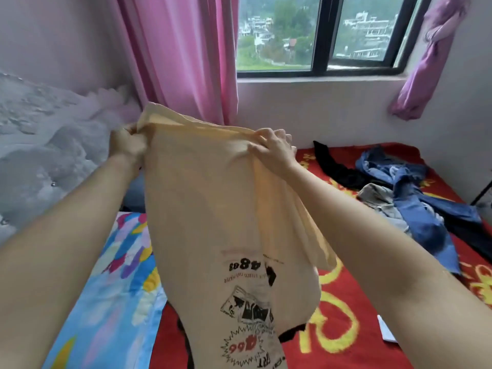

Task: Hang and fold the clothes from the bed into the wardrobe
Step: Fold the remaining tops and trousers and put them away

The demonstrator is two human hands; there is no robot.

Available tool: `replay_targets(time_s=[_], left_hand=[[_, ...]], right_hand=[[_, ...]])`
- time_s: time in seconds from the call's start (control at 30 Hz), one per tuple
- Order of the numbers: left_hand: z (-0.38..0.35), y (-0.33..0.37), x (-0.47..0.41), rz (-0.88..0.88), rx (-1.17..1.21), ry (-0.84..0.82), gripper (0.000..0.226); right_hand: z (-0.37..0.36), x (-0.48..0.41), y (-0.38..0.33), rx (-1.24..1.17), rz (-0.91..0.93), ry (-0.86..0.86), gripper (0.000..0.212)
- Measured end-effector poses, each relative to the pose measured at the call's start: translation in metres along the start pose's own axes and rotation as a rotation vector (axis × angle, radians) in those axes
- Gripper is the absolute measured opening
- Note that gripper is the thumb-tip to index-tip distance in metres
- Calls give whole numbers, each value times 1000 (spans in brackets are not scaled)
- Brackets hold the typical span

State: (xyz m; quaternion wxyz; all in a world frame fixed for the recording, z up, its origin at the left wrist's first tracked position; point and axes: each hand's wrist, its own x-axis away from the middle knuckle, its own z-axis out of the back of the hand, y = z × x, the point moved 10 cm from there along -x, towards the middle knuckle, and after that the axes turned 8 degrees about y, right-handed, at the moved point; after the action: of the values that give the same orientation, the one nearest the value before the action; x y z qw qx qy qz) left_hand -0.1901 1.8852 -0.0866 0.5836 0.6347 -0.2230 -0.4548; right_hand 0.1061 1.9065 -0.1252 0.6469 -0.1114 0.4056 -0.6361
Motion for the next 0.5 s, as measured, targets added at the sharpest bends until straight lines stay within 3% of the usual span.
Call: replay_targets(time_s=[0.03,0.1,0.17,0.33,0.47,0.5], left_hand=[[-8,-19,-16,52,-98,3,11],[-29,-92,-39,197,-323,1,64],[-35,-180,-16,367,-448,-51,83],[-33,-404,127,708,-714,-336,82],[-29,-498,244,844,-718,-517,95],[-29,-511,265,872,-722,-547,89]], right_hand=[[-15,-12,9,124,16,-61,49],[-63,-23,54,316,11,-186,58],[-112,5,111,421,-22,-320,61],[-190,136,269,445,-353,-560,56],[-216,255,357,430,-685,-627,50],[-220,283,372,427,-756,-629,47]])
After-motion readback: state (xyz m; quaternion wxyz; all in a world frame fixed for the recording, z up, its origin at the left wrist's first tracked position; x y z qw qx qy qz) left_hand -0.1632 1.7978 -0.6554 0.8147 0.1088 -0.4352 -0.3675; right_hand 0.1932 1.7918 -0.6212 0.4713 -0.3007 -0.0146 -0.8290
